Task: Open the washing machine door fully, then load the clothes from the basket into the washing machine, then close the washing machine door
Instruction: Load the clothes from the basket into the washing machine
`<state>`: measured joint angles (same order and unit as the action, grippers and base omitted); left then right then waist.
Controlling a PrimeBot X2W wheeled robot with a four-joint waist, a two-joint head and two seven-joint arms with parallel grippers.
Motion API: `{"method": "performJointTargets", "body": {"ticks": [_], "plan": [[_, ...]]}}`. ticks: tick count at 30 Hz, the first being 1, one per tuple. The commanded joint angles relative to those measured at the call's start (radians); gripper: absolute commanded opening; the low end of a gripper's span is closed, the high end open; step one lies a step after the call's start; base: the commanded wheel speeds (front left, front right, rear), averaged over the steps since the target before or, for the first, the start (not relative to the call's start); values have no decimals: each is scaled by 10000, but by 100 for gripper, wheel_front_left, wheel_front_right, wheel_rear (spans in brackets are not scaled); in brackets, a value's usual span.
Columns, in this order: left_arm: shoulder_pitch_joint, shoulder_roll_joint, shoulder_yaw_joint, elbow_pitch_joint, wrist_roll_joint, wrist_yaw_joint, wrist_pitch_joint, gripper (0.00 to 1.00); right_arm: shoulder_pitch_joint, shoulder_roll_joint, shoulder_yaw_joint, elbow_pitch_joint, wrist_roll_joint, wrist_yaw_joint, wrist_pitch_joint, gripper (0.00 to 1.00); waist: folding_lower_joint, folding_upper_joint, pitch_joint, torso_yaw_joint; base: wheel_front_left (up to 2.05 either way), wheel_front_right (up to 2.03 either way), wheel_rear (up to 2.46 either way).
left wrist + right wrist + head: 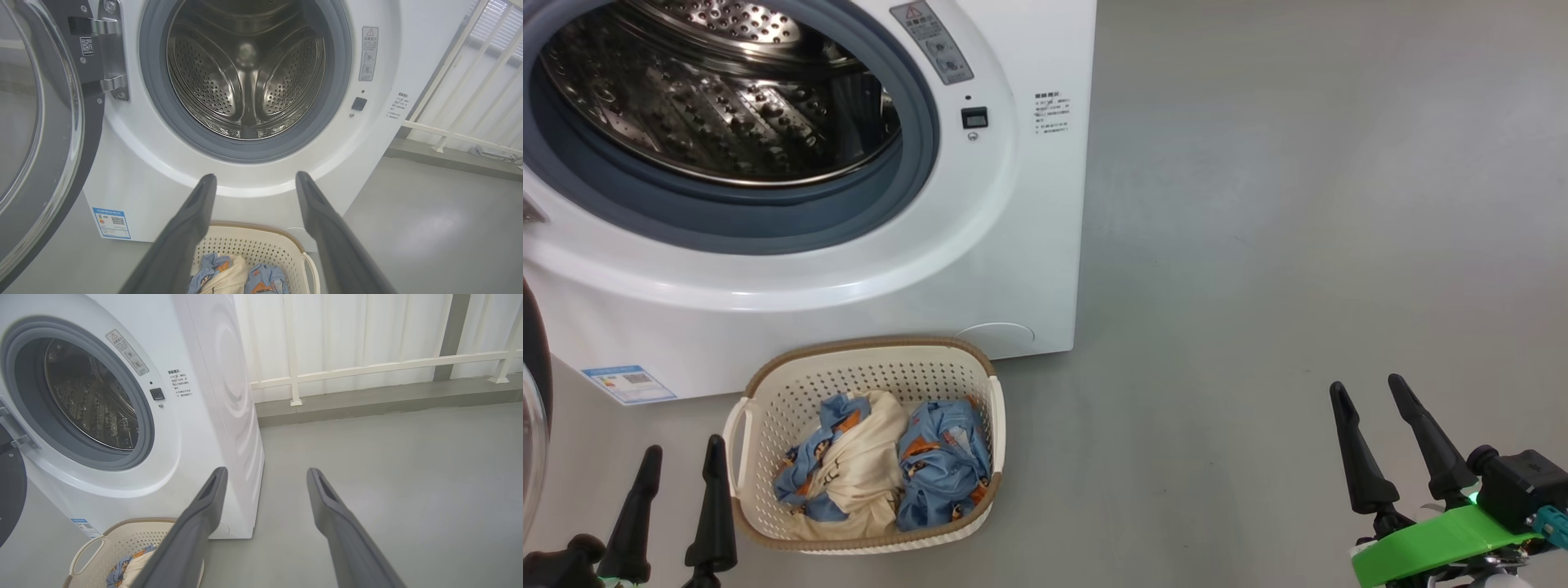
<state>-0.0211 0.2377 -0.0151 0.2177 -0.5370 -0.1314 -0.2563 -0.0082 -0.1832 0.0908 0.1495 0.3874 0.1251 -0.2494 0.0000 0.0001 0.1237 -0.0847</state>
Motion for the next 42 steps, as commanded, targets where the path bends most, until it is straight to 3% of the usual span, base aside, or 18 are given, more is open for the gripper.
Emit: {"method": "performJointTargets", "body": {"ticks": [1, 12, 21, 34, 42], "plan": [[-366, 251, 354, -286, 42, 8, -55, 100, -227, -124, 144, -259, 93, 56, -124, 100, 0, -1, 20, -3, 12, -12, 0], [-404, 24, 314, -151, 292, 8, -55, 100, -284, -58, 152, -280, 73, 56, -124, 100, 0, -1, 142, 0, 0, 0, 0], [-687, -277, 13, 756, 567, 8, -55, 100, -459, 71, 221, -340, 52, 56, -124, 100, 0, -1, 573, -45, 0, 0, 0], [-2580, -241, -1073, 3359, 14, 8, -55, 100, -1242, 301, 124, -540, -59, 56, -124, 100, 0, -1, 2241, -105, 0, 0, 0], [-4484, 225, -2790, 5564, -680, 8, -49, 100, -1914, 624, 226, -638, -147, 56, -124, 100, 0, -1, 3630, -389, 0, 0, 0]]}}
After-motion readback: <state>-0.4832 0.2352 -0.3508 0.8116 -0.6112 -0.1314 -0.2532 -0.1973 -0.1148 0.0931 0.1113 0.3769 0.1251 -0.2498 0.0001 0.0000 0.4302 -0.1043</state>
